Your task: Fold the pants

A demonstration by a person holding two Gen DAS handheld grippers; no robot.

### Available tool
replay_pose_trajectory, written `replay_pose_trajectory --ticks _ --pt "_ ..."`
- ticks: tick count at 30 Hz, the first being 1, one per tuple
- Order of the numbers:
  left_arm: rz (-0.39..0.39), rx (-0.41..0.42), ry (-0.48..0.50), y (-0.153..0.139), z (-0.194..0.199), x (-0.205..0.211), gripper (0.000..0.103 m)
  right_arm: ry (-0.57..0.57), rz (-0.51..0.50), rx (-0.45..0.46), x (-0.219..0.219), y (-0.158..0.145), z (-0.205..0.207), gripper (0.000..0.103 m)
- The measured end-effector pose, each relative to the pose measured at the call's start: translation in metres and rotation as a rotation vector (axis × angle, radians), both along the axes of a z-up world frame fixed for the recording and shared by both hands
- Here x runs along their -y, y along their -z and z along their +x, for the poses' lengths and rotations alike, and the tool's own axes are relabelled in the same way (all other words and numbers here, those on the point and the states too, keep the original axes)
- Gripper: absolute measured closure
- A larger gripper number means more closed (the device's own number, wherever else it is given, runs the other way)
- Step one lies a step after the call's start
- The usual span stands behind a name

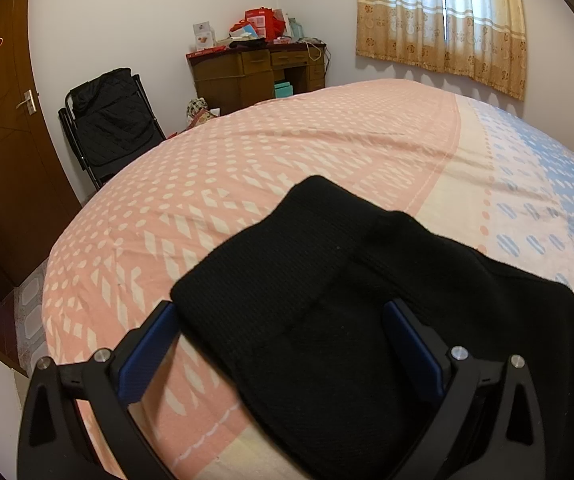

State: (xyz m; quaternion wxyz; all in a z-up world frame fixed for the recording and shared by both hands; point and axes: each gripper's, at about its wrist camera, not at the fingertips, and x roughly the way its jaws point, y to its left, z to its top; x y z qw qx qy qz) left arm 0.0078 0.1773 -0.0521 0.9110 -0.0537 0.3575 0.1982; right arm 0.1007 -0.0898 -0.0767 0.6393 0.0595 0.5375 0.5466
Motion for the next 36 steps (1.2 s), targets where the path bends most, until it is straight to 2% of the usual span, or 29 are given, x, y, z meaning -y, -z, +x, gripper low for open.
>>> replay_pose_trajectory --ticks 2,5,10,11,14,16,18,20,21,22,23,24,26,27,29,32,36 --pt "0.0 0.0 0.001 0.0 0.0 -0.001 0.0 0.019 0.037 -0.025 -0.012 0.002 0.01 0.044" --pt "0.0 0.0 0.001 0.0 0.0 0.0 0.0 0.08 0.076 -0.006 -0.017 -0.004 0.016 0.044" --pt "0.003 0.0 -0.002 0.0 0.0 -0.001 0.0 0.156 0.13 0.133 0.009 -0.026 0.0 0.044" --pt "0.005 0.001 -0.001 0.0 0.0 0.001 0.0 0.136 0.138 0.137 0.012 -0.026 -0.004 0.044" --pt "0.003 0.001 0.002 0.0 0.0 0.0 0.0 -0.021 0.008 0.078 0.0 -0.01 -0.019 0.044" --pt "-0.001 0.003 0.004 0.0 0.0 0.001 0.0 -0.065 -0.004 0.051 0.002 -0.007 -0.02 0.044" --pt "0.0 0.002 0.003 0.001 0.0 0.001 0.0 -0.044 0.026 0.043 0.007 -0.012 -0.01 0.044" --pt "-0.001 0.003 0.004 0.001 0.0 0.001 0.0 0.125 -0.036 0.086 0.013 -0.011 0.016 0.044" --pt "-0.001 0.003 0.003 0.001 0.0 0.001 0.0 0.176 -0.02 0.048 0.015 -0.007 0.024 0.044" --pt "0.0 0.002 0.004 0.001 0.0 0.001 0.0 0.195 0.042 -0.053 0.015 0.0 0.031 0.044" --pt "-0.002 0.002 0.004 0.001 0.0 0.001 0.0 0.141 0.093 -0.156 0.008 0.006 0.032 0.044" --pt "-0.004 0.004 0.004 0.001 0.0 0.001 0.0 0.087 0.085 -0.138 -0.001 0.003 0.026 0.044" --pt "-0.008 0.005 0.005 0.002 0.0 0.002 0.0 0.005 0.034 -0.012 -0.021 -0.008 0.011 0.044" --pt "-0.004 0.004 0.004 0.002 0.0 0.002 0.0 0.0 0.044 -0.013 -0.027 -0.01 0.012 0.044" --pt "0.003 0.003 0.004 0.003 0.0 0.002 0.0 0.059 0.067 -0.029 -0.032 -0.008 0.023 0.044" --pt "0.003 0.002 0.004 0.003 0.001 0.003 0.0 0.162 0.05 0.037 -0.034 -0.007 0.036 0.044" --pt "0.009 -0.006 0.0 0.004 0.001 0.003 0.0 0.262 0.068 0.128 -0.013 -0.021 0.047 0.044"
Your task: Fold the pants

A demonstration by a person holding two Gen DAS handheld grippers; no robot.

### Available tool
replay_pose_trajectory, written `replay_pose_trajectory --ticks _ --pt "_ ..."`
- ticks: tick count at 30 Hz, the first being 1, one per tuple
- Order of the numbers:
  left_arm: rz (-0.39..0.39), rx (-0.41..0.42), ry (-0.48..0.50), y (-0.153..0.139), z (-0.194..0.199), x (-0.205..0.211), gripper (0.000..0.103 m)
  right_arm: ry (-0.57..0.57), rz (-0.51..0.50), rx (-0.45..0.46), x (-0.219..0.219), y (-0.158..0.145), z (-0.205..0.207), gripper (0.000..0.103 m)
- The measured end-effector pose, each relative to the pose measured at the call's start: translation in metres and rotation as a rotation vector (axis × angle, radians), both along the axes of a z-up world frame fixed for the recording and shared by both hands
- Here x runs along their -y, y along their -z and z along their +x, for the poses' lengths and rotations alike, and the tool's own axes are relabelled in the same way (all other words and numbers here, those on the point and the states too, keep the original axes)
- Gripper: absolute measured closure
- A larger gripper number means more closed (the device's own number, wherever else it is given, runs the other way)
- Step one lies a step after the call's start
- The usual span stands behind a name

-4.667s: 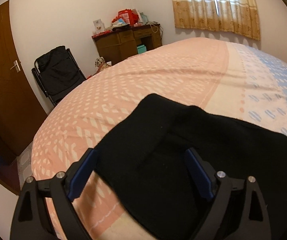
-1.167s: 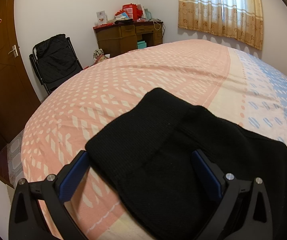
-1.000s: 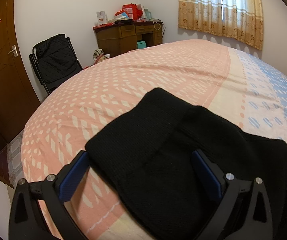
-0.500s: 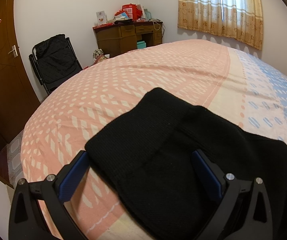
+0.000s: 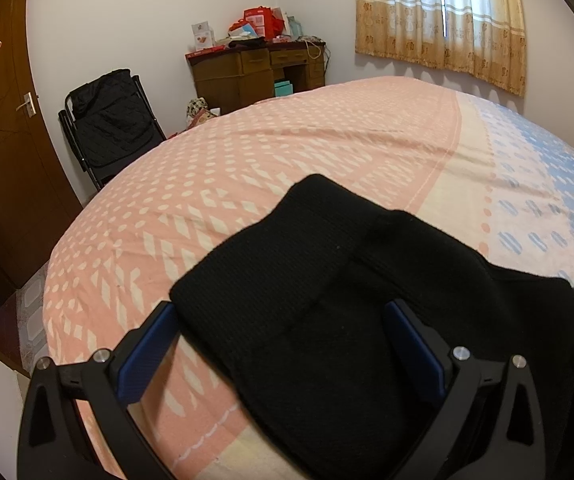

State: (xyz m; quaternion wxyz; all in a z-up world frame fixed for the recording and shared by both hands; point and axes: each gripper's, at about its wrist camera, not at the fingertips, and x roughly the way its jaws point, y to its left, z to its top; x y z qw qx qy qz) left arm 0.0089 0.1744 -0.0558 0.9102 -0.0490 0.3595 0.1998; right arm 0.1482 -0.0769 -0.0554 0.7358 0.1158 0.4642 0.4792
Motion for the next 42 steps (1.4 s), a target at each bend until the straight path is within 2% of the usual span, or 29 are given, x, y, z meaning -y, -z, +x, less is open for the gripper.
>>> replay_pose_trajectory --ticks 2,3,5,6,8,9,10,11,12,13,16,19,21,23,24,25,26,28,29,31,32,34,35,37,39,42 --pt "0.01 -0.004 -0.002 0.0 0.001 0.001 0.0 0.018 -0.015 0.009 0.008 -0.001 0.005 0.046" --pt "0.018 -0.005 -0.003 0.0 0.001 0.002 0.0 0.033 -0.05 0.031 0.014 0.0 0.006 0.047" --pt "0.021 -0.004 -0.003 0.0 0.0 0.003 0.0 0.108 -0.182 0.13 0.018 0.003 0.008 0.047" --pt "0.017 -0.005 -0.002 0.0 0.001 0.003 0.0 0.158 -0.197 0.153 0.027 0.003 0.014 0.047" --pt "0.006 -0.007 0.002 0.0 0.002 0.001 0.0 0.239 -0.12 0.052 0.051 0.004 0.033 0.047" --pt "0.003 -0.008 0.004 0.0 0.002 0.001 0.0 0.294 -0.119 0.028 0.063 0.003 0.039 0.047" --pt "0.0 -0.009 0.006 0.0 0.003 0.001 0.0 0.348 -0.129 0.033 0.077 -0.002 0.043 0.048" --pt "-0.004 -0.009 0.009 -0.001 0.003 0.0 0.0 0.387 -0.141 0.053 0.09 -0.012 0.041 0.054" --pt "-0.009 -0.009 0.014 -0.001 0.002 -0.001 0.0 0.397 -0.165 0.078 0.099 -0.022 0.033 0.063" --pt "-0.018 -0.01 0.019 -0.001 0.002 -0.003 0.0 0.388 -0.21 0.109 0.104 -0.033 0.02 0.08" --pt "-0.016 -0.017 0.024 -0.002 0.003 -0.003 0.0 0.353 -0.271 0.177 0.109 -0.055 -0.032 0.082" --pt "-0.008 -0.023 0.024 -0.002 0.004 -0.001 0.0 0.298 -0.411 0.241 0.126 -0.054 -0.082 0.082" --pt "-0.013 -0.027 0.026 -0.003 0.005 -0.003 0.0 0.272 -0.5 0.263 0.129 -0.041 -0.112 0.082" --pt "-0.011 -0.036 0.038 -0.004 0.007 -0.004 0.0 0.338 -0.675 0.259 0.142 -0.016 -0.129 0.084" --pt "-0.009 -0.041 0.049 -0.004 0.007 -0.005 0.0 0.4 -0.699 0.257 0.155 -0.012 -0.137 0.084" --pt "-0.008 -0.047 0.062 -0.005 0.008 -0.006 0.0 0.503 -0.658 0.25 0.174 -0.013 -0.147 0.085" --pt "-0.009 -0.05 0.07 -0.005 0.008 -0.008 0.0 0.572 -0.694 0.228 0.187 -0.011 -0.152 0.089" --pt "-0.021 -0.059 0.083 -0.006 0.009 -0.012 0.0 0.687 -0.694 0.224 0.213 -0.013 -0.165 0.089" --pt "-0.032 -0.061 0.088 -0.006 0.009 -0.014 0.0 0.728 -0.639 0.194 0.227 -0.013 -0.171 0.09" --pt "-0.061 -0.063 0.093 -0.006 0.01 -0.021 0.0 0.784 -0.571 0.172 0.242 -0.016 -0.181 0.09" --pt "-0.073 -0.061 0.089 -0.006 0.01 -0.024 0.0 0.828 -0.562 0.186 0.245 -0.02 -0.187 0.086" --pt "-0.067 -0.056 0.088 -0.009 0.01 -0.024 0.0 0.887 -0.527 0.269 0.238 -0.035 -0.203 0.085" --pt "-0.059 -0.05 0.095 -0.012 0.008 -0.023 0.0 0.877 -0.497 0.284 0.235 -0.039 -0.213 0.082" --pt "-0.033 -0.005 0.122 -0.021 0.0 -0.019 0.001 0.846 -0.46 0.257 0.233 -0.041 -0.226 0.08" --pt "-0.004 0.028 0.143 -0.027 -0.006 -0.014 0.001 0.874 -0.442 0.219 0.246 -0.042 -0.238 0.079" --pt "0.034 -0.001 0.158 -0.025 -0.004 -0.006 0.001 1.047 -0.451 0.201 0.292 -0.05 -0.272 0.079"
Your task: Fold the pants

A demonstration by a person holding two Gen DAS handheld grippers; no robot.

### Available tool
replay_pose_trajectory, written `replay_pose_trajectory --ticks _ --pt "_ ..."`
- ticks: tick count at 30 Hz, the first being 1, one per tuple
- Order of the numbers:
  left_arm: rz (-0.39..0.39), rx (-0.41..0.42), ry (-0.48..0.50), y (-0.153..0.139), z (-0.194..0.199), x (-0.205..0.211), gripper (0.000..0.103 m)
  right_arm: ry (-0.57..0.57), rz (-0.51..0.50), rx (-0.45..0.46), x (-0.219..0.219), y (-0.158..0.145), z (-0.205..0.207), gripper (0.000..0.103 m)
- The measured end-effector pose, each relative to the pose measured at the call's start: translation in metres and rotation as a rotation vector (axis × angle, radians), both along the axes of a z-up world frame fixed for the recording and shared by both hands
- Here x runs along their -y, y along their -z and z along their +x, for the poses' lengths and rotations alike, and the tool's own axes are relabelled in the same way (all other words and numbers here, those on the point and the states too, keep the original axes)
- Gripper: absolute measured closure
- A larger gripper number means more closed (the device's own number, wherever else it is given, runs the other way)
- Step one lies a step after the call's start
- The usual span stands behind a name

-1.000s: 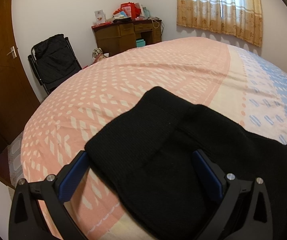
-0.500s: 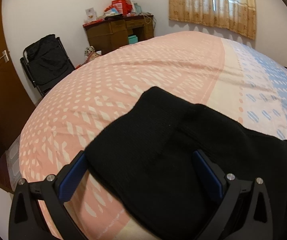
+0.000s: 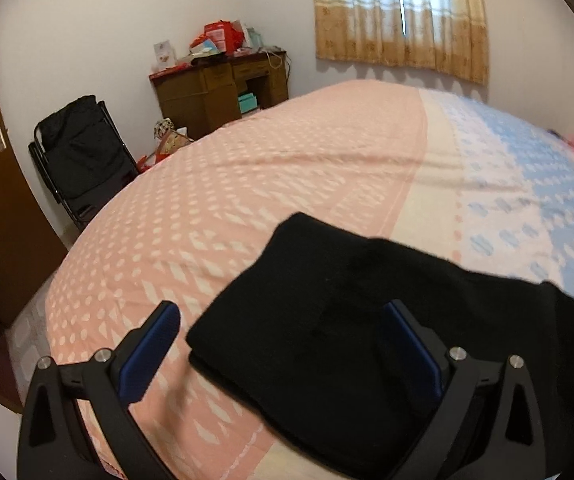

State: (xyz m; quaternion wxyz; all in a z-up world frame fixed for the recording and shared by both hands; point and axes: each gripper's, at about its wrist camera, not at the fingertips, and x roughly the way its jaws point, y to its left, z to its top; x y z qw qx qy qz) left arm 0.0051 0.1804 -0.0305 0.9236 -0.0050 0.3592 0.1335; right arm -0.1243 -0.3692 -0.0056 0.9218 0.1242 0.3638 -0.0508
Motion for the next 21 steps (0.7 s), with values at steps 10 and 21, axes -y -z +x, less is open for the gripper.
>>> replay_pose_trajectory --ticks 10,21 --pt "-0.008 -0.004 0.012 -0.001 -0.004 0.021 0.001 0.333 -0.061 -0.069 0.132 0.002 -0.064 0.065" --pt "-0.006 0.0 -0.017 -0.01 -0.013 0.015 0.001 0.31 -0.128 -0.227 0.142 0.038 -0.035 0.066"
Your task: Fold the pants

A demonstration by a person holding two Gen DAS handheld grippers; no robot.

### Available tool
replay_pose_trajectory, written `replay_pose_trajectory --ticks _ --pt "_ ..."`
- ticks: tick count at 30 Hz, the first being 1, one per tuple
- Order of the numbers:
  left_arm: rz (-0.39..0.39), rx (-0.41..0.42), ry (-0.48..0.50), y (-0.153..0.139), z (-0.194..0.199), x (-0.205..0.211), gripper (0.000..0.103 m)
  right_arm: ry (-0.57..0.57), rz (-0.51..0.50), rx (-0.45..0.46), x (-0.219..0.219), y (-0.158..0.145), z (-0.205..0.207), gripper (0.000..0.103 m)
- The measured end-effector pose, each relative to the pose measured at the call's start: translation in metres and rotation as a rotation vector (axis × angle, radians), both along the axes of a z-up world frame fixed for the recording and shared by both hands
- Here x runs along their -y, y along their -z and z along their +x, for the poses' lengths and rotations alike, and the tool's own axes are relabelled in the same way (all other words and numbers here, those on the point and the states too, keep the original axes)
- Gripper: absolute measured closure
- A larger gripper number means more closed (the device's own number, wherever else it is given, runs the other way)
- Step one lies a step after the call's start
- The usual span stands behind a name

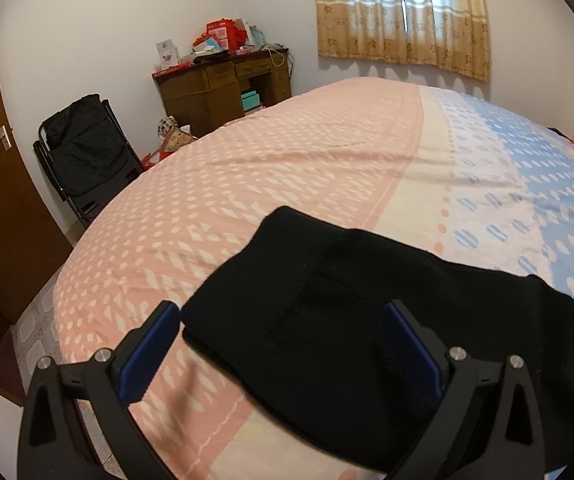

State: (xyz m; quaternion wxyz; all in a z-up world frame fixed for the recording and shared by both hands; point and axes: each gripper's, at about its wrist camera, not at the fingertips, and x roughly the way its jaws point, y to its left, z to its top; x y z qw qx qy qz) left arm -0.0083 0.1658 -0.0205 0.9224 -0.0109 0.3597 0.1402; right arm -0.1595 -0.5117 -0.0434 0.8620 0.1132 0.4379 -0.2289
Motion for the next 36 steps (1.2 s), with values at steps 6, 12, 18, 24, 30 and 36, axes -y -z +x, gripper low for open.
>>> replay_pose_trajectory --ticks 6,12,18,24,30,36 --pt "-0.001 0.007 0.038 -0.001 0.0 0.013 0.001 -0.06 -0.04 -0.044 -0.014 -0.006 0.005 0.097" --pt "0.042 0.037 0.06 -0.01 -0.003 0.018 0.001 -0.029 -0.199 -0.087 -0.01 -0.029 -0.002 0.097" --pt "0.033 0.021 0.064 -0.006 -0.002 0.02 0.001 -0.08 -0.159 -0.131 0.002 -0.001 0.002 0.095" --pt "0.035 0.003 0.099 -0.004 -0.001 0.031 0.001 -0.048 -0.082 -0.077 0.017 -0.015 -0.009 0.079" --pt "0.026 0.03 0.227 -0.01 -0.009 0.058 0.001 0.133 0.089 0.266 0.055 -0.052 -0.063 0.041" --pt "0.01 0.033 0.446 -0.014 -0.021 0.118 0.001 0.107 0.114 0.184 0.057 -0.038 -0.057 0.051"
